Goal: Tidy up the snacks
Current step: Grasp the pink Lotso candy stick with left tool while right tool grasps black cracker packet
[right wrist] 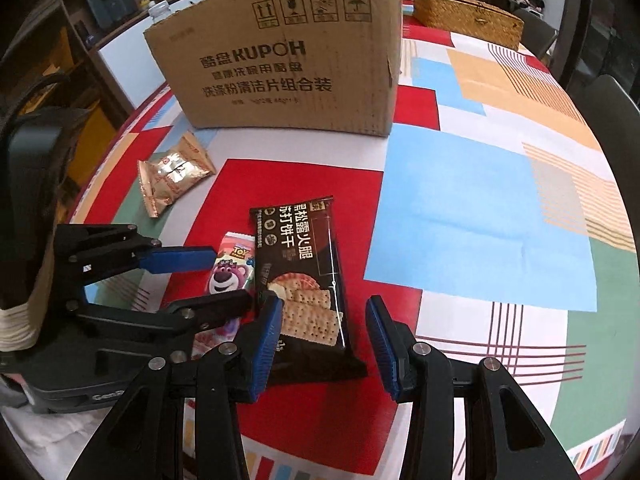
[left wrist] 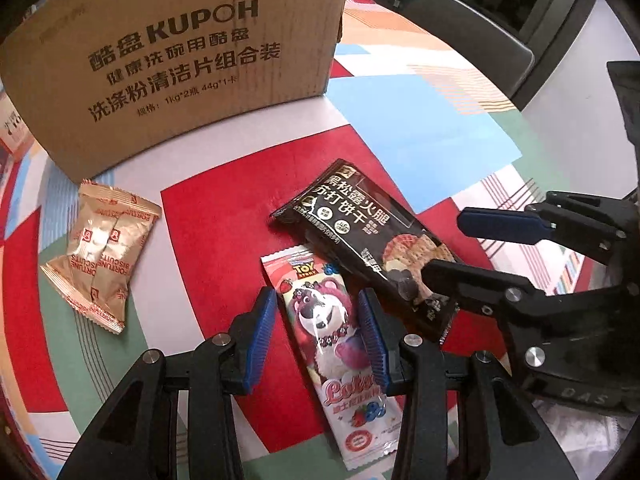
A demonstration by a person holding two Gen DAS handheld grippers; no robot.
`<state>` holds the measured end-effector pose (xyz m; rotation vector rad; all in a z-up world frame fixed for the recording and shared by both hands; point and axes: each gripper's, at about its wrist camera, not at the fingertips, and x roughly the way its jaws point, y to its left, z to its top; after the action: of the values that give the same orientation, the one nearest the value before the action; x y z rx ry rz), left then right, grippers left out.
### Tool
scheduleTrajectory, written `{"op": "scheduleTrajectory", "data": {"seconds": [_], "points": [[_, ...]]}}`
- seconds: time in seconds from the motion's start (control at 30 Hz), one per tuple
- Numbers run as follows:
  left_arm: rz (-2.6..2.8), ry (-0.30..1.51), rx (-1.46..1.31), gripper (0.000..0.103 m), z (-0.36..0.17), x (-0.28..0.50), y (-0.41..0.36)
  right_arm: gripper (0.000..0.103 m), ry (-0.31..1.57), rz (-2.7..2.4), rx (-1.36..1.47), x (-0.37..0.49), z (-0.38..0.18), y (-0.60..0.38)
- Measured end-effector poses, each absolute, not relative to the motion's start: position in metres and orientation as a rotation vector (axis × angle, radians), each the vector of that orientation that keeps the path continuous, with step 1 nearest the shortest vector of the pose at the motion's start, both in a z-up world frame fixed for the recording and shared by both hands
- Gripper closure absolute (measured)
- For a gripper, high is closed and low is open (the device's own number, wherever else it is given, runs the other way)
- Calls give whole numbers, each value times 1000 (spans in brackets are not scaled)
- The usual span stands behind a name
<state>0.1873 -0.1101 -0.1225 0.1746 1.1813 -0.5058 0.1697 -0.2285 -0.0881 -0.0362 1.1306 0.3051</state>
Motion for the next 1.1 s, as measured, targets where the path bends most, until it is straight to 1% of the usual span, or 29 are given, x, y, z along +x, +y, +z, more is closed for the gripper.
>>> {"op": "scheduleTrajectory", "data": {"seconds": [0.07,0.13,0.17,0.2,0.63,0.73,1.1], "points": [[-500,1172,190,61,-123,187,-112,58,1132,307,-33,170,-89,-229],[-489,1159,205,64,-124,185,-113,58,1134,309,-30,170,-89,-229],[-480,1152,212,69,-124,185,-112,58,1133,309,-29,170,-89,-229],[-469,1147,219,72,-124,185,-111,58,1132,311,-28,171,-89,-229],[-500,1142,120,73,-114,186,-78,58,1132,319,-26,179,-98,-214],[-486,1116,108,73,-106,183,-70,52,1125,320,-20,185,-100,-212],[-437,1069,65,73,-91,187,-48,49,1121,311,-49,202,-106,-195]]}}
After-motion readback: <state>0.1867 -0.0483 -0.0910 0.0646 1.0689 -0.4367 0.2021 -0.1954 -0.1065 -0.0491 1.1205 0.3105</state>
